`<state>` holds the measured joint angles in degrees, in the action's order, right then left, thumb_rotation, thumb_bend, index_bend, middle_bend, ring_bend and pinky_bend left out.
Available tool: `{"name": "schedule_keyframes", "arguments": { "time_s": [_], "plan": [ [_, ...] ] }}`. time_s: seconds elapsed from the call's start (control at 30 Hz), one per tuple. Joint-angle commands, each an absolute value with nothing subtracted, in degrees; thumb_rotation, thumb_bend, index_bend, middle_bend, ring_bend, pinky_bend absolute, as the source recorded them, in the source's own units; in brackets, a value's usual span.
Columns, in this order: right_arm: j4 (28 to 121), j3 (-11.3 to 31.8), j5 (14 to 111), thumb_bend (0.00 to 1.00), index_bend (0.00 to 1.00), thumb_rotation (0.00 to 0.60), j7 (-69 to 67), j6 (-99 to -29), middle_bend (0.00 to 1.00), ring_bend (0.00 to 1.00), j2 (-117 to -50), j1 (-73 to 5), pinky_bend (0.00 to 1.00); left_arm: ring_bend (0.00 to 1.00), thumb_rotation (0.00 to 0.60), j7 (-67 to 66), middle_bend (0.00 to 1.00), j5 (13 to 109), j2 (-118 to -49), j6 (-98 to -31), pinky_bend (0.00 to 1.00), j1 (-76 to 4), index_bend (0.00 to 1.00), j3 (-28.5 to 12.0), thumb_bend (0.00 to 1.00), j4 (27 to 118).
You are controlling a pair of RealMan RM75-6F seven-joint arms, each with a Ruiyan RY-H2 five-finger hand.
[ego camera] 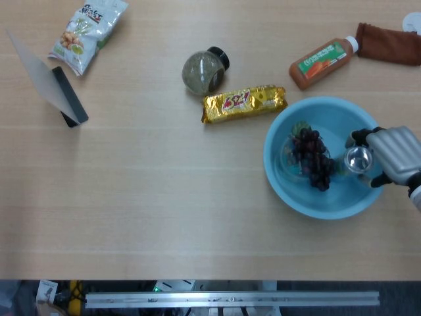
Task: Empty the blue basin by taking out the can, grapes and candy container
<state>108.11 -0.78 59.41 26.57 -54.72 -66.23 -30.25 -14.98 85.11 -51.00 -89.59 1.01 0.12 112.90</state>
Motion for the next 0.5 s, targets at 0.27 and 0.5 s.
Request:
{"name": "schedule_keyframes", "arguments": {
  "time_s": [0.27, 0.5],
  "plan": [
    [109.24, -0.26, 60.22, 0.34, 0.55, 0.6, 24.93, -55.95, 0.5, 0.51, -65.08, -30.11, 0.72, 0.21, 0.6, -15.07, 0.25, 84.82, -51.09, -89.44, 0.17, 1.0, 0.29, -0.03, 0.27, 112.7],
    [114.51, 1.72, 60.68, 0.34, 0.56, 0.6, 21.04, -56.17, 0.51, 0.53, -59.49, -30.34, 0.73, 0.21, 0.6, -15.37, 0.25, 84.75, -51.1, -89.25, 0.17, 0.83, 0.29, -0.21, 0.27, 112.84]
  ]
}}
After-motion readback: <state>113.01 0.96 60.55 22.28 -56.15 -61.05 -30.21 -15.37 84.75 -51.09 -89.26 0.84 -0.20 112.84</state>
